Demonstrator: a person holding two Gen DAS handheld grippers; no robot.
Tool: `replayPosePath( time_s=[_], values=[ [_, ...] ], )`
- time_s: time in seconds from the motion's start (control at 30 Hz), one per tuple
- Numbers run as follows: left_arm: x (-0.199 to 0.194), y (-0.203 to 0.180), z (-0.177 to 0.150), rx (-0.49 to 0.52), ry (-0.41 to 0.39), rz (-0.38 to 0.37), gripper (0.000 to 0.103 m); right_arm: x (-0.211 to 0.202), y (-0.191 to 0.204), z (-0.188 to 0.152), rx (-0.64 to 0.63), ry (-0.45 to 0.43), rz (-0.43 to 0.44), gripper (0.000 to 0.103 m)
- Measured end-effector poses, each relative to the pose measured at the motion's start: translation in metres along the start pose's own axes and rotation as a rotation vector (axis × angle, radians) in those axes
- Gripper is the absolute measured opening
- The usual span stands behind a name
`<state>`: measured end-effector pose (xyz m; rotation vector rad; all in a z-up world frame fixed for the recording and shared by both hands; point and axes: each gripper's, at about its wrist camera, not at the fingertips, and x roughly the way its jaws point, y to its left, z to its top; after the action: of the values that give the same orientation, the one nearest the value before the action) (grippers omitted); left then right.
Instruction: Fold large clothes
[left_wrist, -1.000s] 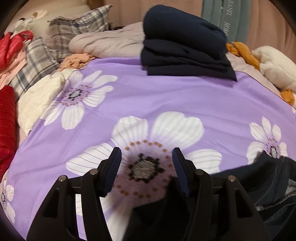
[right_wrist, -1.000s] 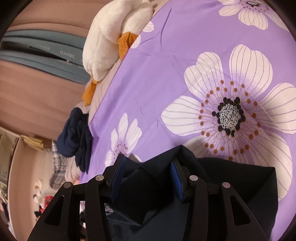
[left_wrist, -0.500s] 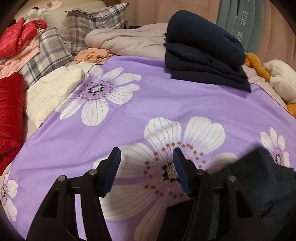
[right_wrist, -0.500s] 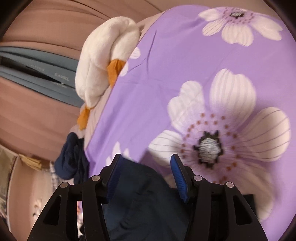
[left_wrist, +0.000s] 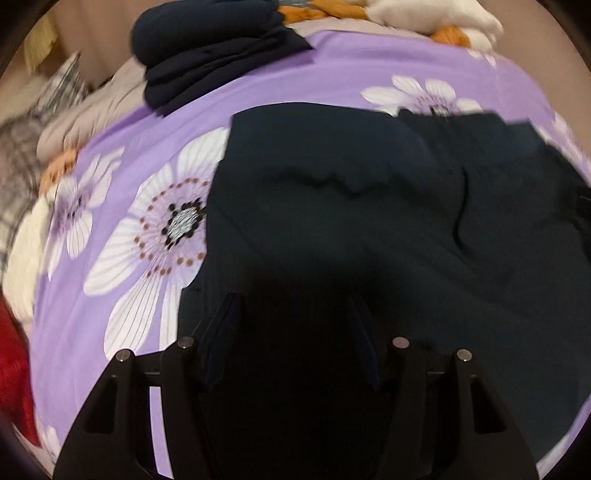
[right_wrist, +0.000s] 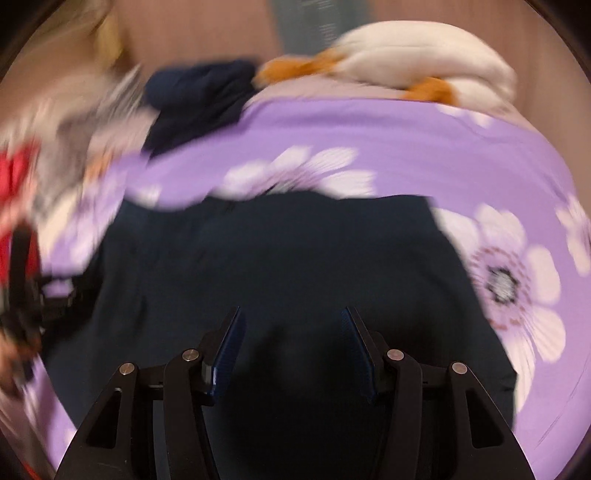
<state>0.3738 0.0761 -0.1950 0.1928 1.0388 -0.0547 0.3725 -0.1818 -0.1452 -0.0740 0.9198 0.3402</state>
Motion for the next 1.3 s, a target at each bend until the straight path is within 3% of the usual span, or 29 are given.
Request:
replayPosePath(
  time_s=[0.17,0.27,0.4,0.47,0.67,0.83,0.93,1.03,1.17,1.3],
  values=[
    [0.019,0.001,0.020,-0.014,0.029,-0.011,0.062,0.046,0.023,0.005,-0.127,0.120,-0.079,0.054],
    [0.032,0.002,0.036,-0.034,0.033,-0.027,0.070,0.066,0.011,0.016,-0.090,0.149,-0.136,0.054],
    [0.050,-0.003,0.061,-0.048,0.012,-0.003,0.084,0.081,-0.007,0.040,-0.019,0.124,-0.190,0.054],
    [0.058,-0.006,0.075,-0.049,0.005,0.018,0.086,0.086,-0.012,0.049,-0.004,0.107,-0.205,0.054],
    [0.071,-0.001,0.105,-0.122,-0.011,-0.008,0.087,0.104,-0.022,0.080,0.018,0.055,-0.259,0.054],
    [0.062,0.017,0.118,-0.217,-0.030,0.001,0.082,0.104,-0.035,0.096,0.095,0.017,-0.249,0.054],
    [0.039,0.027,0.108,-0.228,-0.059,-0.023,0.081,0.084,-0.039,0.092,0.126,-0.021,-0.254,0.054],
    [0.010,0.031,0.087,-0.205,-0.079,-0.052,0.081,0.054,-0.039,0.078,0.123,-0.033,-0.198,0.054],
    [-0.026,0.044,0.038,-0.208,-0.100,-0.097,0.081,0.013,-0.044,0.047,0.091,-0.055,-0.158,0.057],
    [-0.046,0.063,-0.012,-0.271,-0.101,-0.163,0.081,-0.032,-0.068,0.003,0.170,-0.070,-0.119,0.058]
  ],
)
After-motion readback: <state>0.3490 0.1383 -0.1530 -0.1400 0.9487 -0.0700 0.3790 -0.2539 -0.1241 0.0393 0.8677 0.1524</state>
